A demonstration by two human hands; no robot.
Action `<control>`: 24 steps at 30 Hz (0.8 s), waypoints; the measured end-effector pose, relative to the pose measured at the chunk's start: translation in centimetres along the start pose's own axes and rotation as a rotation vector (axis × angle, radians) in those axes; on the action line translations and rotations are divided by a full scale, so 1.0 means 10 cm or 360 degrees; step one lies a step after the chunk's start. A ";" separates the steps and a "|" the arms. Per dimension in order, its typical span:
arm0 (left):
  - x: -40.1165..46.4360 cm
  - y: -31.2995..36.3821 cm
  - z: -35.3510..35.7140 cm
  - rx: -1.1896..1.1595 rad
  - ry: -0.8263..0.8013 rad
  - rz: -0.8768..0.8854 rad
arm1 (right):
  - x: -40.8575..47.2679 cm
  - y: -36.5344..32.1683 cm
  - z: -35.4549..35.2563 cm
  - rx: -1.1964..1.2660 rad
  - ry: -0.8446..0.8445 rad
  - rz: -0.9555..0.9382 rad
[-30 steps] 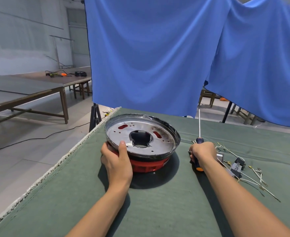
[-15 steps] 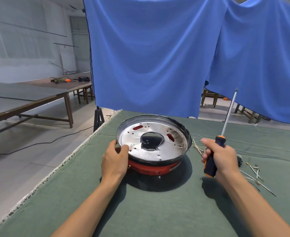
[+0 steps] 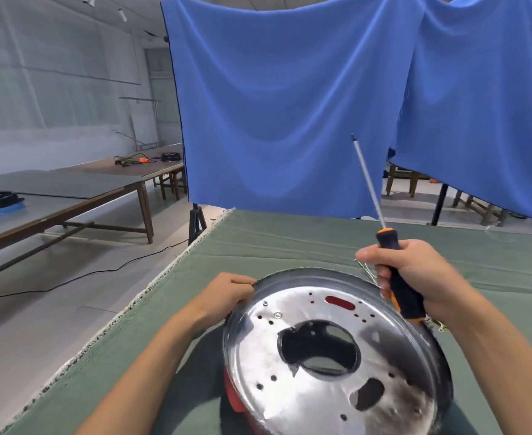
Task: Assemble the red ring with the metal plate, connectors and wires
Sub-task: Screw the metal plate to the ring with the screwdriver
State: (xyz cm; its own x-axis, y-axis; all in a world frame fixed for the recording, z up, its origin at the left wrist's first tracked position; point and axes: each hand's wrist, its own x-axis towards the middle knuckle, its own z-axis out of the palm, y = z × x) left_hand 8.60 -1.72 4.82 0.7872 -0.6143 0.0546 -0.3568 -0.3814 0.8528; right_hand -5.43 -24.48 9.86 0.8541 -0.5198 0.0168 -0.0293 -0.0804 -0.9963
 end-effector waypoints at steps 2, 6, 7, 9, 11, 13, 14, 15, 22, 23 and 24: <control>0.08 0.12 0.02 0.0319 -0.0045 0.0023 | -0.02 -0.02 0.03 -0.0077 -0.0073 0.0015; 0.19 0.56 0.13 0.0593 0.0295 0.0253 | -0.01 -0.03 0.09 -0.0025 -0.0119 0.0010; 0.21 0.66 0.18 0.0470 0.0216 0.0300 | 0.00 -0.03 0.11 -0.0003 -0.0120 -0.0001; 0.20 0.83 0.30 0.0102 -0.0129 0.0256 | 0.01 -0.01 0.14 0.0037 -0.0124 -0.0031; 0.17 0.87 0.40 -0.0149 -0.0401 0.0176 | 0.03 0.01 0.17 0.0075 -0.0138 -0.0065; 0.17 0.82 0.49 -0.0233 -0.0498 0.0153 | 0.03 0.04 0.20 0.0094 -0.0155 -0.0088; 0.18 0.80 0.51 -0.0282 -0.0508 0.0144 | 0.04 0.04 0.22 0.0097 -0.0164 -0.0088; 0.19 0.78 0.53 -0.0369 -0.0501 0.0122 | 0.05 0.05 0.23 0.0101 -0.0170 -0.0077; 0.25 0.73 0.51 -0.0930 -0.0484 0.0028 | 0.13 0.09 0.32 0.0280 -0.0101 -0.0074; 0.25 0.73 0.51 -0.0960 -0.0485 0.0013 | 0.13 0.10 0.31 0.0272 -0.0105 -0.0089; 0.25 0.73 0.51 -0.0992 -0.0488 0.0001 | 0.13 0.10 0.31 0.0262 -0.0110 -0.0098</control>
State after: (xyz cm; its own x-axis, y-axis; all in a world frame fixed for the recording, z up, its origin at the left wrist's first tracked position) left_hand 5.42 -9.53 8.53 0.5769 -0.8167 -0.0160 0.0706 0.0303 0.9970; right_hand -2.77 -22.57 8.63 0.8855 -0.4581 0.0778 0.1043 0.0328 -0.9940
